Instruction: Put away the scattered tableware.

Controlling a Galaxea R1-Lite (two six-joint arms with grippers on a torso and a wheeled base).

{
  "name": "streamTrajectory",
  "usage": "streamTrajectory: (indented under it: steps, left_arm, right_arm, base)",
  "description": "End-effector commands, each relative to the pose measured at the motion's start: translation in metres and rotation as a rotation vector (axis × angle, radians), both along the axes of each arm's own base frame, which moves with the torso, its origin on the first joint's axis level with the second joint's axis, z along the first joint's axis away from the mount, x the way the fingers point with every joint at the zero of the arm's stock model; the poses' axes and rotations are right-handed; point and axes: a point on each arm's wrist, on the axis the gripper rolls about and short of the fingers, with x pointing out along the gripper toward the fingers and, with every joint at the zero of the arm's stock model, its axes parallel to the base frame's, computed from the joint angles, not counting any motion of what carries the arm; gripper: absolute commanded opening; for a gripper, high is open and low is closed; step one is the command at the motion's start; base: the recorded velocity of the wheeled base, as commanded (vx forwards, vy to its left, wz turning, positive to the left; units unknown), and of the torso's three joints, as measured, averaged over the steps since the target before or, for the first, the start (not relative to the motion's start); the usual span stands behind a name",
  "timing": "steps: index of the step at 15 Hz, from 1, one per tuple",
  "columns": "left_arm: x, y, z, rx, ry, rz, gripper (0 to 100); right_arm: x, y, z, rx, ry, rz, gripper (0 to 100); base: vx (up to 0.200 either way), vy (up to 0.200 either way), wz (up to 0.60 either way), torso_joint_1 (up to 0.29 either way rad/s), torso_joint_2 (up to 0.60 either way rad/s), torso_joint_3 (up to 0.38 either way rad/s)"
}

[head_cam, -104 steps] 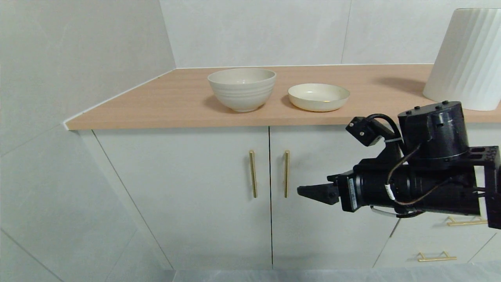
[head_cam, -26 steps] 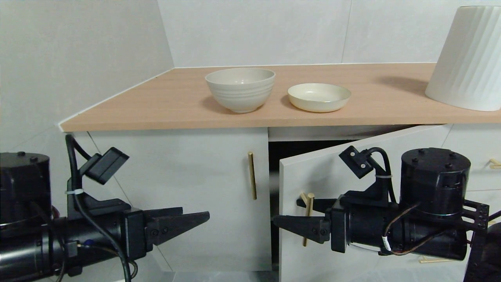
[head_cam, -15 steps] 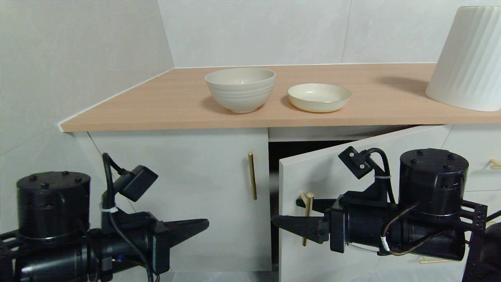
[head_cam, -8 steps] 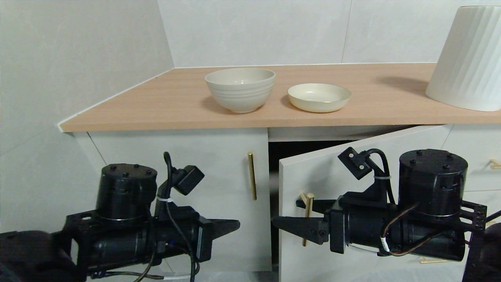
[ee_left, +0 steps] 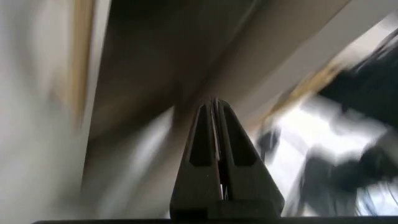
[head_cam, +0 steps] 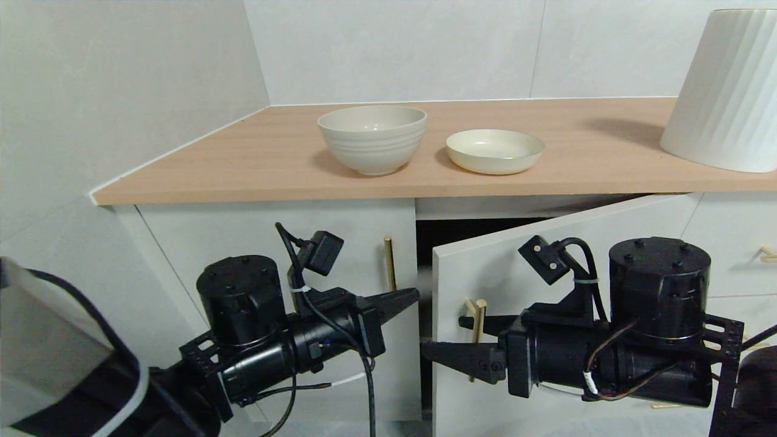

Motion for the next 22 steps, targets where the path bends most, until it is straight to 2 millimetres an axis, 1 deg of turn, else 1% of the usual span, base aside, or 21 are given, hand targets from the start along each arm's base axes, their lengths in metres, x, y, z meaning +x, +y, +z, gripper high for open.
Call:
streamTrajectory:
  steps: [1,2,4,10,13,16,18,20,22]
  left_arm:
    - [0.005,-0.016,-0.034,0.012,0.036,0.002,0]
    - [0.005,-0.024,-0.038,-0.018,-0.005,-0.015,0]
    - [0.004,-0.027,-0.041,-0.022,-0.010,-0.023,0]
    - [-0.002,-0.032,-0.035,-0.031,-0.026,-0.050,0]
    - [-0.003,-0.034,-0.031,-0.042,-0.040,-0.056,0]
    - [0.005,-0.040,-0.022,-0.063,-0.097,-0.061,0]
    - [0.007,-0.042,-0.027,-0.049,-0.100,-0.061,0]
    - [0.011,-0.044,-0.030,-0.013,-0.150,-0.058,0]
    - [0.019,-0.048,-0.036,0.046,-0.226,-0.055,0]
  right_arm:
    - [0.001,0.001,-0.002,-0.005,0.006,0.002,100]
    - [0.001,0.001,-0.004,-0.009,0.010,0.001,100]
    - [0.001,0.002,-0.004,-0.009,0.010,0.002,100]
    - [0.001,0.001,-0.004,-0.011,0.005,-0.003,100]
    - [-0.002,-0.003,-0.006,-0.024,0.004,-0.022,100]
    - [-0.012,-0.017,-0.010,-0.060,-0.001,-0.126,100]
    - [-0.025,-0.030,-0.007,-0.055,-0.008,-0.132,100]
    - [-0.036,-0.040,-0.005,-0.050,-0.013,-0.135,100]
    - [-0.048,-0.051,-0.010,-0.071,-0.006,-0.153,100]
  base:
    - [0.000,0.000,0.00,0.000,0.00,0.000]
    - [0.000,0.000,0.00,0.000,0.00,0.000]
    - [0.000,0.000,0.00,0.000,0.00,0.000]
    - [0.000,0.000,0.00,0.000,0.00,0.000]
    - [0.000,0.000,0.00,0.000,0.00,0.000]
    - [0.000,0.000,0.00,0.000,0.00,0.000]
    - [0.000,0.000,0.00,0.000,0.00,0.000]
    - [0.000,0.000,0.00,0.000,0.00,0.000]
    - [0.000,0.000,0.00,0.000,0.00,0.000]
